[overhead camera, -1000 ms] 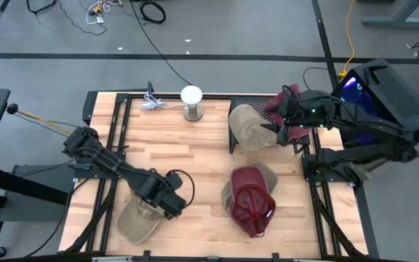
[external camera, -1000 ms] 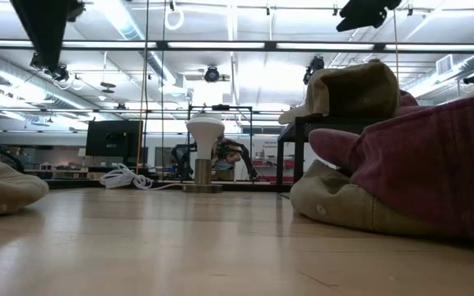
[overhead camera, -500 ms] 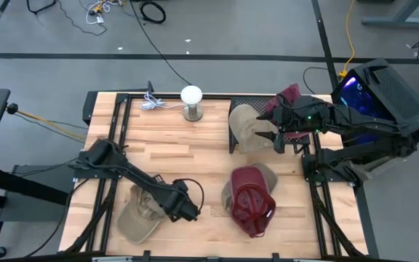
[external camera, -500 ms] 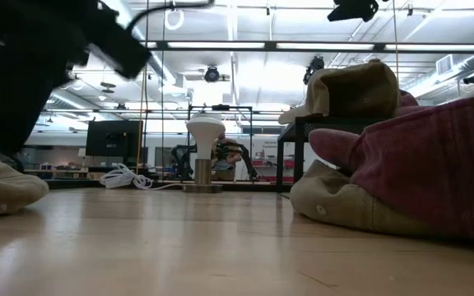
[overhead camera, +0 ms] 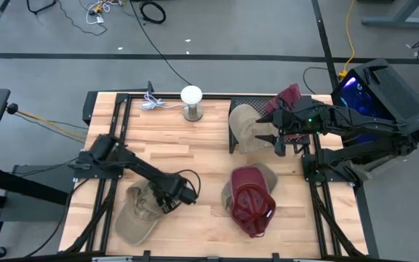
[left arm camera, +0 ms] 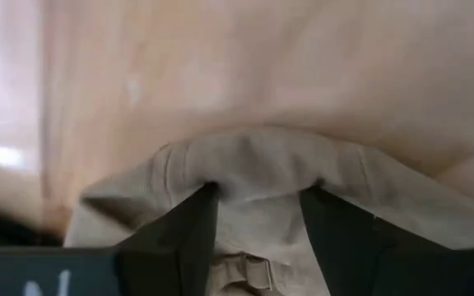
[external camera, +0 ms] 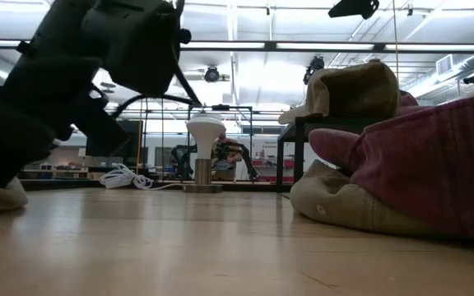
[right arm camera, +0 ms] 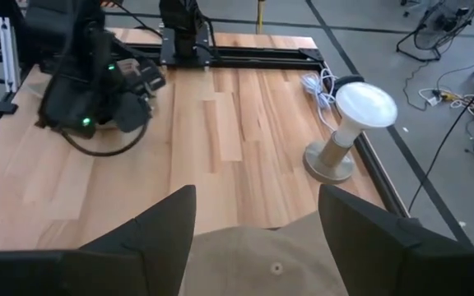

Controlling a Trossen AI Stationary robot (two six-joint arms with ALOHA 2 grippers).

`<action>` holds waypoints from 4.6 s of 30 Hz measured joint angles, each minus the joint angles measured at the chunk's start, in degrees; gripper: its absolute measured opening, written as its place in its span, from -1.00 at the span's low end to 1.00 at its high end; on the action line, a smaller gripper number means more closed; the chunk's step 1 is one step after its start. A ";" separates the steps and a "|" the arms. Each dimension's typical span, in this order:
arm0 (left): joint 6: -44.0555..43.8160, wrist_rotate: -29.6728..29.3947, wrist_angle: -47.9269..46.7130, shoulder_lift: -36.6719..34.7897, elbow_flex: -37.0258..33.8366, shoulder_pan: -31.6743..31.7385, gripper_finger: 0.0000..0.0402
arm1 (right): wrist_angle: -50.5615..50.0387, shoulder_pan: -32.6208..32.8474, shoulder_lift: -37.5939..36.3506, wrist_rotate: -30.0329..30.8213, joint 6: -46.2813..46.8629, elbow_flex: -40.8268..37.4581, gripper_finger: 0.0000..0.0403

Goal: Pick & Place hat
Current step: Stack the left brown hat on the brown hat on the black shelf

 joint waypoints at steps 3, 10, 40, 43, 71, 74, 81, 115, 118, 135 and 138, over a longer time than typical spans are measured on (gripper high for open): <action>3.07 1.24 2.16 -0.22 -1.43 0.76 -0.09 | 0.00 0.00 0.00 0.02 0.61 0.00 0.28; 6.79 0.48 3.07 -0.35 -1.46 2.35 -0.46 | -0.04 -0.02 0.00 0.15 1.65 -0.01 0.28; 34.42 -18.75 43.69 -24.06 4.32 3.10 -0.97 | 3.26 -0.04 1.00 -6.04 2.88 -0.01 0.28; 37.30 -18.27 47.73 -25.27 4.32 3.08 -0.97 | 4.57 -0.04 1.80 -9.37 1.71 -0.02 0.28; 39.07 -9.93 73.09 -30.29 4.40 8.19 -0.92 | 26.15 6.97 11.00 -23.79 -12.56 0.00 0.28; 38.55 -9.93 73.55 -30.32 4.40 8.52 -0.95 | 29.95 6.97 14.10 -24.48 -13.73 0.00 0.28; 37.87 -9.93 73.99 -30.30 4.40 8.63 -0.91 | 34.36 6.99 19.27 -26.86 -16.73 0.00 0.25; 32.07 -11.67 73.10 -30.29 4.40 12.94 0.32 | 20.40 6.41 4.40 -33.21 0.16 0.00 -0.98; 32.51 -11.65 73.13 -30.29 4.40 14.05 0.41 | 20.39 5.24 3.34 -33.24 6.15 0.00 -0.98; 32.82 -10.26 54.79 -33.14 4.50 14.91 0.10 | -1.45 -5.14 1.51 -43.97 14.31 5.35 -0.98; 34.72 -10.17 53.67 -33.05 4.45 14.22 0.02 | 3.36 -5.61 2.05 -48.97 21.73 6.46 -0.98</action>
